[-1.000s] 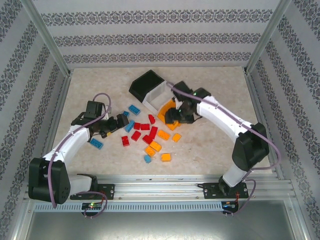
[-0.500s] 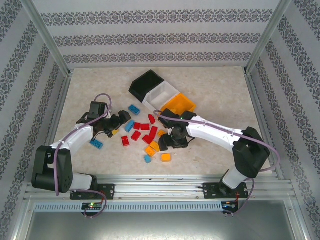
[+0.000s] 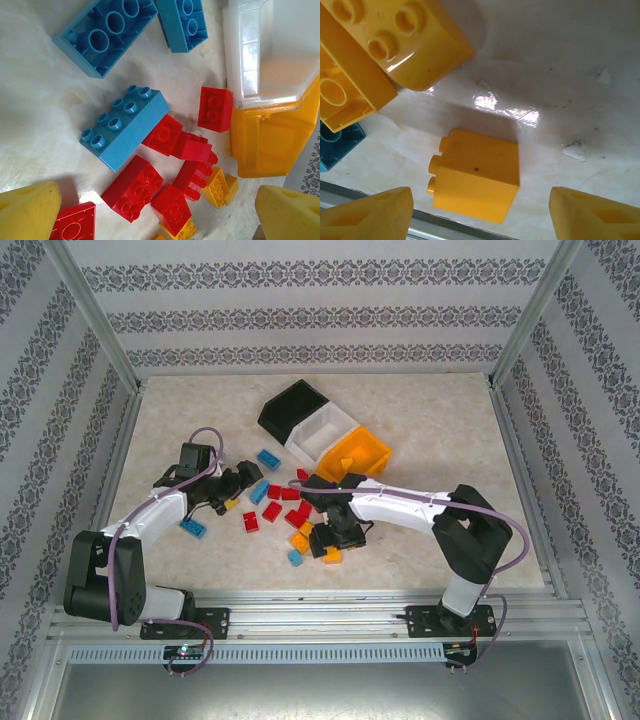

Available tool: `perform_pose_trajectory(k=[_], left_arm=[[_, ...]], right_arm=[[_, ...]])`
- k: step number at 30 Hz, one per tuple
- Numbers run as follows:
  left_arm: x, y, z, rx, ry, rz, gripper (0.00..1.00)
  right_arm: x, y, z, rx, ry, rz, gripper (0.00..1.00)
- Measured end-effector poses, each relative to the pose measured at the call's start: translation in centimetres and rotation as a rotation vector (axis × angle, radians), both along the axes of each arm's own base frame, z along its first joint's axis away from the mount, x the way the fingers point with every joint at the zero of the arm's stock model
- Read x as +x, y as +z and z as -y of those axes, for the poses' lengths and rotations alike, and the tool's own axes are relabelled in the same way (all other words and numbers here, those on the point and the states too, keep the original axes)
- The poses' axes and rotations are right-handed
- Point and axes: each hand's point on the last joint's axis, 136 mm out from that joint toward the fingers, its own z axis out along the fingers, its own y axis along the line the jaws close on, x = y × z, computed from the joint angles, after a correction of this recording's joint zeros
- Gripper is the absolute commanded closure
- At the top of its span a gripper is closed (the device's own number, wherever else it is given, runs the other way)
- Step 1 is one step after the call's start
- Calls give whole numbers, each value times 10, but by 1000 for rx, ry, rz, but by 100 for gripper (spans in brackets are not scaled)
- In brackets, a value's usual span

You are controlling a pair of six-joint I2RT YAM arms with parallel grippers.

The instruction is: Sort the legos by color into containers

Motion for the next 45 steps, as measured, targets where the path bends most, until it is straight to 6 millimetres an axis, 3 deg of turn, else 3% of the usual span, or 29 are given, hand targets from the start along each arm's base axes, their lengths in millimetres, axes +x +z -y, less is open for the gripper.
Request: perform_pose_trajectory(k=[10,14,18,24,28,31,37,39,42,45], left_arm=[[0,0,0,1,-2,1,0],[0,0,0,3,-5,3,0],[-1,-1,0,8,-11,0,0],[-2,-1,0,9,-12,0,0],[-1,-1,0,10,-15,2,0],[1,3,0,13,-19,13,0],[13,21,1,20,-35,68,0],[16,28,1,28,-45,81,0],[19,36,1,48,-63,101,0],[18,37,-1,72,-78,106,0]], right_arm=[[-5,-21,0,-49,15,-35,35],[-5,-28,2,-72,14,-40,46],[-4,-28,4,-81,11,-35,58],[0,-24,6,-90,10,-10,60],[7,-6,11,-68,-15,11,61],[33,26,15,-11,-79,69,61],[118,108,33,149,-254,250,61],[142,126,42,174,-293,296,61],[173,141,53,184,-330,331,61],[202,134,59,167,-352,322,62]])
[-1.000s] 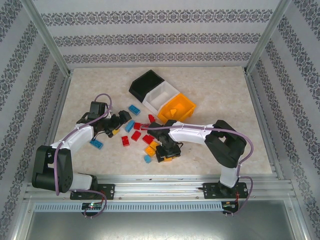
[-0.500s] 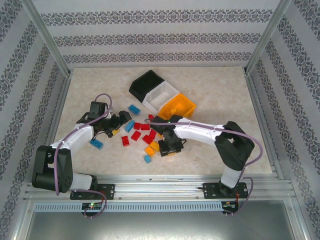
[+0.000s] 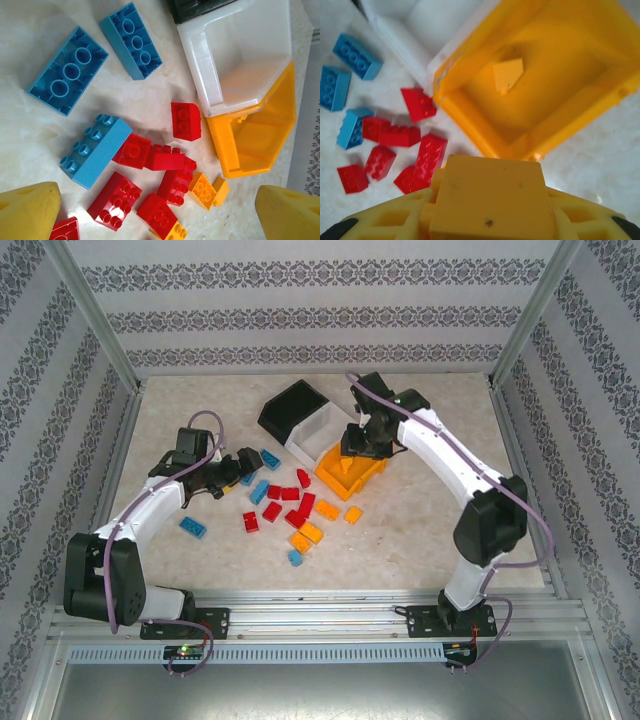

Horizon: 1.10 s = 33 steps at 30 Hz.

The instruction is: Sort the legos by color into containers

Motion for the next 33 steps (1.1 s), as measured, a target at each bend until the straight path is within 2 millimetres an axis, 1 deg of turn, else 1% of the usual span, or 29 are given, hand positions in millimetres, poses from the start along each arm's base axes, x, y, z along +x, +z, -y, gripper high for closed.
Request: perform_pose_trajectory(k=[3,6,9,11,13,18,23,29,31,33], left_arm=[[-6,-4,-2,22,-10,-19,0],[-12,-9,-5,48,-21,-40,0],[-19,-13,-8,77,-28,-58,0],[-23,-15,-10,94,-35,-71,0],[-25,-17,-12,109,-42,-81,0],[-30,-20,-13,124,-54,-98,0],[-28,-16,-13,132,-68,-88,0],[-26,-21,-13,136,-75,-101,0],[-26,-21,-12,136,-76,-102,0],[-26,-21,-12,137,-78,-101,0]], right_arm=[[23,-24,5,-27,-14,-48,61],[38,-54,8,-60,-17,-110,60],[45,-78,5,-84,-7,-157,60],[48,-87,4,-93,-3,-175,59],[51,-92,3,-100,4,-182,56],[53,-95,7,-108,-1,-187,48],[55,-95,15,-123,-17,-190,41],[54,-95,22,-143,-28,-196,38],[53,-91,22,-143,-30,-192,38],[54,-83,23,-138,-33,-172,37]])
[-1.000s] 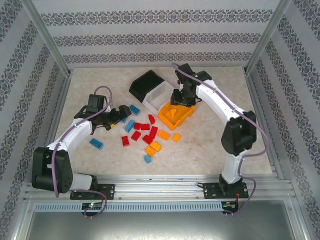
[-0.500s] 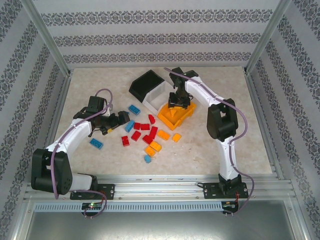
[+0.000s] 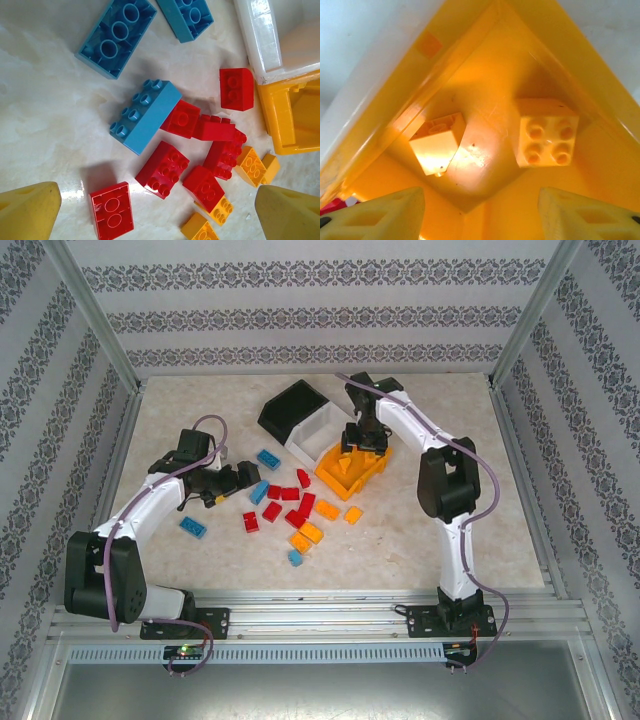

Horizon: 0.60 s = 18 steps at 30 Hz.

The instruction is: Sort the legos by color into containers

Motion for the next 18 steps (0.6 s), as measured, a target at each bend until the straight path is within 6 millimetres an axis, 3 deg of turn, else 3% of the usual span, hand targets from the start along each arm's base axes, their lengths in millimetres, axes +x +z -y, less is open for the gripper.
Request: perform_pose_trajectory(k=[10,18], left_arm=[[-4,-3,-11,70,23,-49,1],[-12,3,-50,252,178,-168,1]], right_arm=[[-8,84,2,79,-12,169,36],[-19,87,-5,137,6,152,36]])
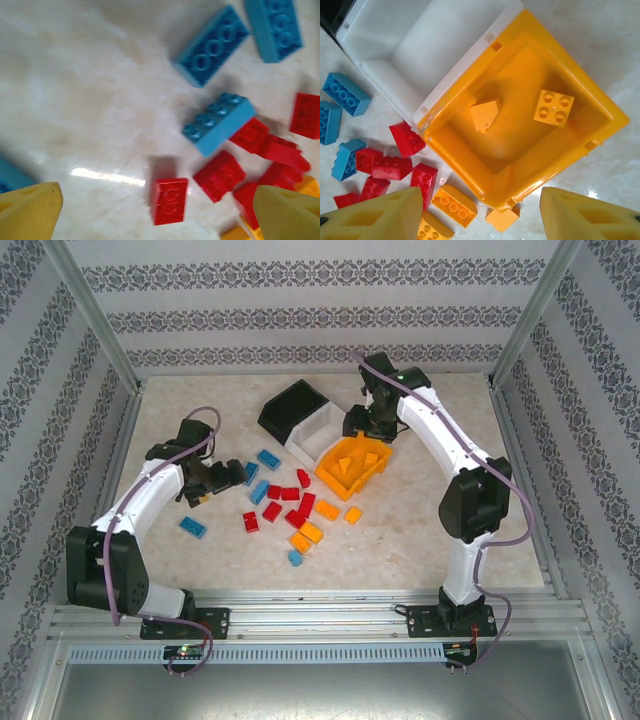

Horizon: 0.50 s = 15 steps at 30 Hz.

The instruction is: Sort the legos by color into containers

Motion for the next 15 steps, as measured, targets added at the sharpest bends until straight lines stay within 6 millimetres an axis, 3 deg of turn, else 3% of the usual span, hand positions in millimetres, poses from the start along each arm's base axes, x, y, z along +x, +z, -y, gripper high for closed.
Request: perform_pose_trajectory(k=[7,15], left_arm=[[-45,-15,-41,41,246,-167,0],[-83,-53,-56,7,481,-318,2]], right_arm=[[-33,-8,-8,102,20,-55,38],[-45,-17,-27,192,66,-85,41]])
